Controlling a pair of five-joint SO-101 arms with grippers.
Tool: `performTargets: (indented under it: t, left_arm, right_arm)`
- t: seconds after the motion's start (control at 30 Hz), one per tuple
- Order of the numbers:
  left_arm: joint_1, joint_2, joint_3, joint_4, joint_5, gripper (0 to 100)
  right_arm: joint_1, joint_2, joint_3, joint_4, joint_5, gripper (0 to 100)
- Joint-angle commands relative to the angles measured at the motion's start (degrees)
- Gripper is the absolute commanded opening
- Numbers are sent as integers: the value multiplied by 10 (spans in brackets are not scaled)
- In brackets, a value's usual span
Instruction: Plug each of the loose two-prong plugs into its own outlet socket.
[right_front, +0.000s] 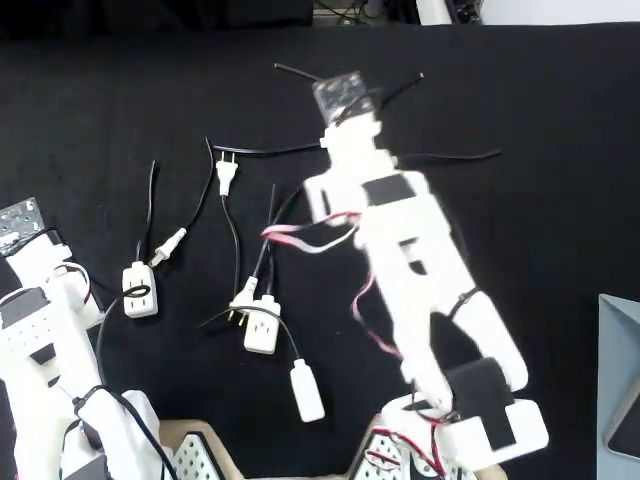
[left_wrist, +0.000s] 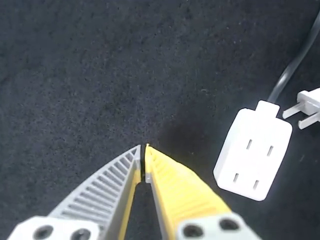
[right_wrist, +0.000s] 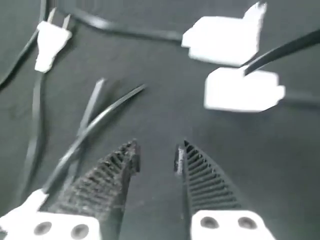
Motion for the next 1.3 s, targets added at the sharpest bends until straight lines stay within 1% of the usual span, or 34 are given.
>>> performTargets:
  t: [0.0, 0.1, 0.2, 0.37, 0.53, 0.8, 1.0, 1.13, 1.27]
  left_arm:
    - [-4, -14, -3, -10, -14, 33]
    - [-4, -14, -3, -10, -14, 32]
    - [-4, -14, -2, -10, -15, 32]
    - [-4, -14, -2, -10, -16, 33]
    - [-4, -14, -2, -10, -16, 33]
    - [-4, -14, -2, -10, -16, 32]
    - [-4, -14, -2, -10, -17, 31]
    - [-4, -14, -2, -10, -17, 31]
    - [-4, -14, -2, -10, -17, 31]
  right_arm:
    - [-78, -27, 22, 7, -107, 118]
    - [-128, -27, 38, 8, -178, 117]
    - [-170, -26, 49, 8, -224, 117]
    - [-212, 13, 48, 5, -265, 117]
    - [-222, 105, 13, 7, -300, 117]
    - [-229, 195, -52, 7, -316, 117]
    - [-230, 178, -64, 17, -326, 117]
    - [-251, 165, -62, 21, -326, 116]
    - [-258, 191, -65, 19, -328, 116]
